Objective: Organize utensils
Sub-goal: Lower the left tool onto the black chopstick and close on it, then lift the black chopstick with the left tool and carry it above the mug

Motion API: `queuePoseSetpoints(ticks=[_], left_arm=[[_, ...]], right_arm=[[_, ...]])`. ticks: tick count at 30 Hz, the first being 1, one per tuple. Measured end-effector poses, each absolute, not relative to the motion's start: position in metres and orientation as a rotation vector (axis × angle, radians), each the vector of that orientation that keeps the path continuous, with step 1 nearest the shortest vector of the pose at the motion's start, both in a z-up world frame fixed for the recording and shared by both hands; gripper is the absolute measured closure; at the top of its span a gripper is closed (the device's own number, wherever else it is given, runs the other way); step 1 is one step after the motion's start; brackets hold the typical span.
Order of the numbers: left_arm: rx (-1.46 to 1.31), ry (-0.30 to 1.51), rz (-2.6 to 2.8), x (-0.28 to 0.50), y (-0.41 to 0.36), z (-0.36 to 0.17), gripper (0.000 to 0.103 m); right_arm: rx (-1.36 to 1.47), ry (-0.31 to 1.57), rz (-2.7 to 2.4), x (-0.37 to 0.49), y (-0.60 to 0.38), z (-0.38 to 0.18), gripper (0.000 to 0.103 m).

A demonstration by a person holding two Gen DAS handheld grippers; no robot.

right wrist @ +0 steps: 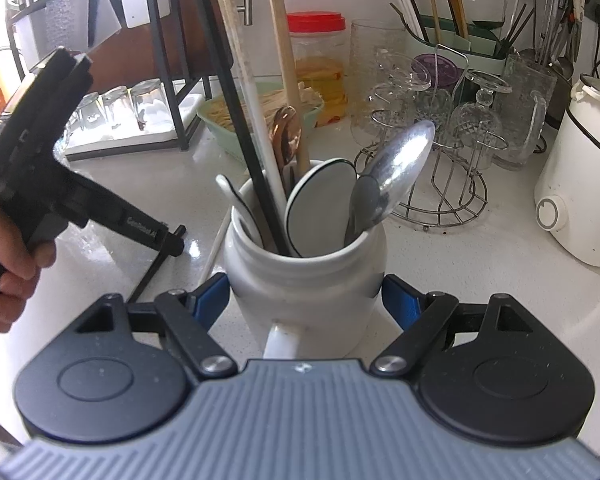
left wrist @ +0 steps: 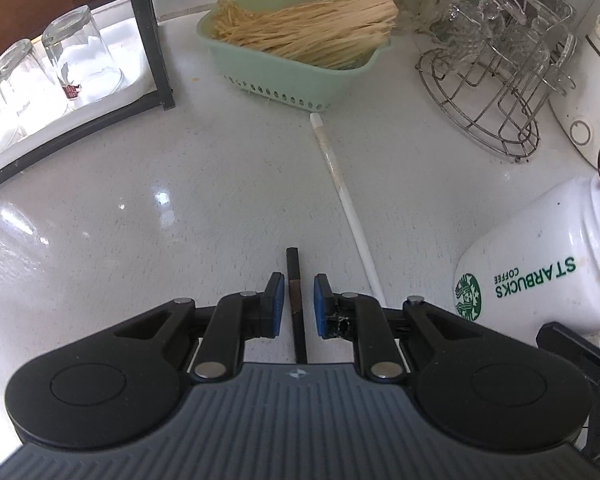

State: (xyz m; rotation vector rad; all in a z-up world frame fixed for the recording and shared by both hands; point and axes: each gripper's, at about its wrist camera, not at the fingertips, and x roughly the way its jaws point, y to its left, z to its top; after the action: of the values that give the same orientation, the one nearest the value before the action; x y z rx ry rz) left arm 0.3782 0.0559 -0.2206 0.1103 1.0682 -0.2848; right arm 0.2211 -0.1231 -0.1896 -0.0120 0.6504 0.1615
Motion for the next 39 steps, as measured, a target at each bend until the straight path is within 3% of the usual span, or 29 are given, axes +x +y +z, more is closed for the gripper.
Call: queuePoseSetpoints(ticks=[4, 6, 15, 39], left_arm=[[0.158, 1.056, -0.284, 0.382, 0.050, -0.221, 0.087], [0.169, 1.055, -0.271, 0.384, 0.049, -0.221, 0.094], [0.143, 1.038, -0.227, 0.382, 0.056, -0.210, 0.096], [-0.043, 0.762, -0.285, 0.281, 0.073, -0.068, 0.096]], right_arm=[[-0.016, 0.650, 0.175, 0.224, -0.124, -0.190, 0.017], [-0.018, 0.649, 0.182, 0.226, -0.124, -0.190, 0.017], [-0.029, 0.641, 0.209, 0.237, -0.123, -0.189, 0.017], [-0.022, 0.630, 0.206, 0.244, -0.119, -0.189, 0.017]])
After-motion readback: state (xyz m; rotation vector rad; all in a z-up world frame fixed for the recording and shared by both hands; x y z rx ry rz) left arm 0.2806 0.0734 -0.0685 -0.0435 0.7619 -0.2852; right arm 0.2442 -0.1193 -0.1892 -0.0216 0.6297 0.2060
